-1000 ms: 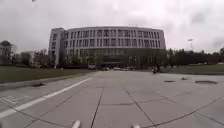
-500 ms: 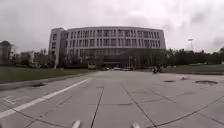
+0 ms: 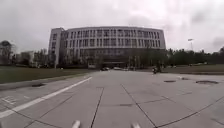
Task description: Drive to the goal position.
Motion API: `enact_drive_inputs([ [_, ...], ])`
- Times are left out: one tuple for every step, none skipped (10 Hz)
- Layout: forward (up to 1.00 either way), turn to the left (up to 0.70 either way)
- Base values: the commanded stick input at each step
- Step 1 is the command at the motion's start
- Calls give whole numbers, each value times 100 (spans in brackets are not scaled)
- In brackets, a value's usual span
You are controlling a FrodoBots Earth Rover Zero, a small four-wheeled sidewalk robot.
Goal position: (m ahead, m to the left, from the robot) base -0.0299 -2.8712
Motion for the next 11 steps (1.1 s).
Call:
enact_drive_inputs([
  [9, 0],
  [9, 0],
  [9, 0],
  [9, 0],
  [9, 0],
  [9, 0],
  [9, 0],
  [9, 0],
  [9, 0],
  [9, 0],
  [9, 0],
])
